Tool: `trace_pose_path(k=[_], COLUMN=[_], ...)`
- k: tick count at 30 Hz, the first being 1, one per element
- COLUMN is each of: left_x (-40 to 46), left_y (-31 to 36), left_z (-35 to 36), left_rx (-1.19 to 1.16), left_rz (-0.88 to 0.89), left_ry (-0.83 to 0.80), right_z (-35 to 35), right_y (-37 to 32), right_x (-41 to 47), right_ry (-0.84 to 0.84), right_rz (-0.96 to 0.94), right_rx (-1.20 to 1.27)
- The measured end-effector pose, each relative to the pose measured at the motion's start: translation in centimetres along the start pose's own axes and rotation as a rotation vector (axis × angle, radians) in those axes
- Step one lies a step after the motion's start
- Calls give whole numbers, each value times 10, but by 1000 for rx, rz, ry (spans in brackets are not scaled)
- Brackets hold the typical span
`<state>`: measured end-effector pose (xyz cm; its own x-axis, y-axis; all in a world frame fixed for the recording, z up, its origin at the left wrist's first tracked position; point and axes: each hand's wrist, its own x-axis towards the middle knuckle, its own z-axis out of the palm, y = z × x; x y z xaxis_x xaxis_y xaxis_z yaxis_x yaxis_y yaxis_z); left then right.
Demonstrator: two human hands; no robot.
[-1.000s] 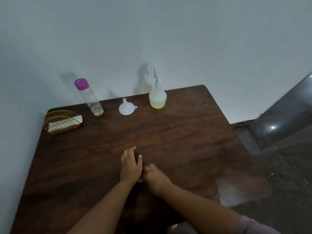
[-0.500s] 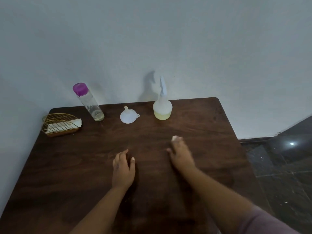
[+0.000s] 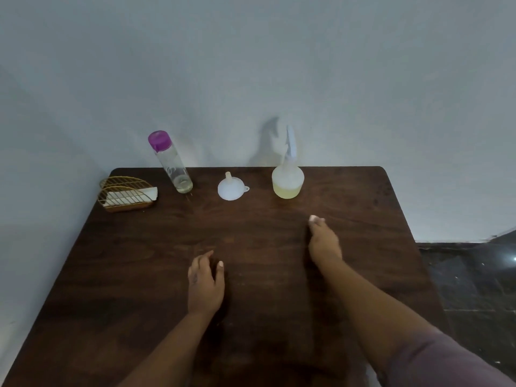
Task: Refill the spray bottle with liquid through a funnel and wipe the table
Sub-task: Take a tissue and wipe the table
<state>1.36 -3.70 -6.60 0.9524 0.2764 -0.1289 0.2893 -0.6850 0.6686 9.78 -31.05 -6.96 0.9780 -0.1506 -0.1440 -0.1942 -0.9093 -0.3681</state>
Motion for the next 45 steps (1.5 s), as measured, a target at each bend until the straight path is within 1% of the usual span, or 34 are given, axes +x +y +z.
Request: trace_pose_path(k=[1, 2, 4, 6, 7, 9, 10, 11, 13, 14, 15, 16, 17, 19, 20, 21, 23, 24, 26, 27, 28, 29, 30, 31, 32, 33, 34, 35, 37, 39, 41, 43, 44, 45], left_x=[-1, -2, -1, 2, 3, 5, 5, 4, -2, -7, -12, -17, -21, -27, -30, -32, -37, -41, -47, -49, -51, -54, -58, -62, -68, -74, -79, -84, -90, -95, -101, -105, -108, -112], left_y=[-1, 0, 0, -3, -6, -13, -17, -22, -29, -31, -33, -35, -37, -41, -44, -47, -54, -59, -70, -77, -85, -93, -101, -109, -116, -124, -131, -137, -147, -154, -158, -161, -164, -166], left_z=[-1, -2, -5, -10, -13, -21, -25, -29, -34, -35, -36, -36, -37, -38, -39, -40, -43, -46, -54, -60, -66, -71, -77, -82, -87, -91, -95, -98, -103, -108, -113, -116, -118, -120], left_rx=[-4, -16, -64, -127, -153, -190, -193, -183, -146, -132, -126, -126, -128, -140, -150, -160, -185, -194, -203, -211, -216, -215, -206, -194, -181, -171, -161, -154, -151, -159, -152, -151, -156, -159], left_rz=[1, 6, 18, 10, 1, -21, -27, -37, -88, -104, -103, -94, -83, -65, -60, -50, -4, 14, 31, 37, 40, 43, 45, 47, 45, 47, 50, 56, 57, 66, 71, 70, 70, 79], left_ry=[-1, 2, 36, 90, 114, 156, 174, 181, 162, 146, 135, 126, 119, 100, 89, 80, 74, 67, 60, 65, 69, 71, 69, 65, 62, 62, 62, 60, 51, 40, 22, 10, -2, -16], right_z=[10, 23, 45, 58, 67, 78, 78, 71, 49, 36, 27, 21, 22, 37, 50, 64, 87, 95, 105, 107, 100, 88, 75, 57, 46, 38, 33, 33, 49, 68, 86, 102, 110, 119], right_y=[-20, -45, -104, -143, -146, -124, -107, -89, -52, -33, -19, -12, -9, -26, -43, -64, -109, -127, -137, -130, -125, -115, -100, -85, -68, -56, -49, -48, -65, -102, -142, -178, -190, -192], right_x=[-11, -27, -73, -122, -137, -144, -137, -125, -96, -80, -70, -67, -68, -89, -106, -124, -164, -181, -204, -206, -208, -203, -191, -176, -160, -143, -132, -129, -136, -173, -223, -278, -301, -313], right_ry=[-31, -73, -320, -572, -645, -667, -633, -527, -234, -95, -19, -14, -18, -49, -88, -156, -398, -487, -609, -621, -514, -316, -116, 27, 133, 138, 89, 52, 16, -60, -60, -257, -369, -426], right_rz=[-112, -246, -506, -754, -921, -1159, -1146, -1039, -607, -366, -206, -139, -124, -171, -255, -383, -615, -756, -1050, -1098, -1076, -936, -729, -461, -262, -101, 22, 71, 36, -117, -324, -512, -613, -736], right_rx=[-56, -17, 55, -44, -91, -35, 37, 118, 330, 374, 337, 284, 244, 228, 239, 241, 173, 104, 3, 18, 83, 135, 169, 127, 51, 4, 29, -9, 3, 38, 45, 126, 100, 49])
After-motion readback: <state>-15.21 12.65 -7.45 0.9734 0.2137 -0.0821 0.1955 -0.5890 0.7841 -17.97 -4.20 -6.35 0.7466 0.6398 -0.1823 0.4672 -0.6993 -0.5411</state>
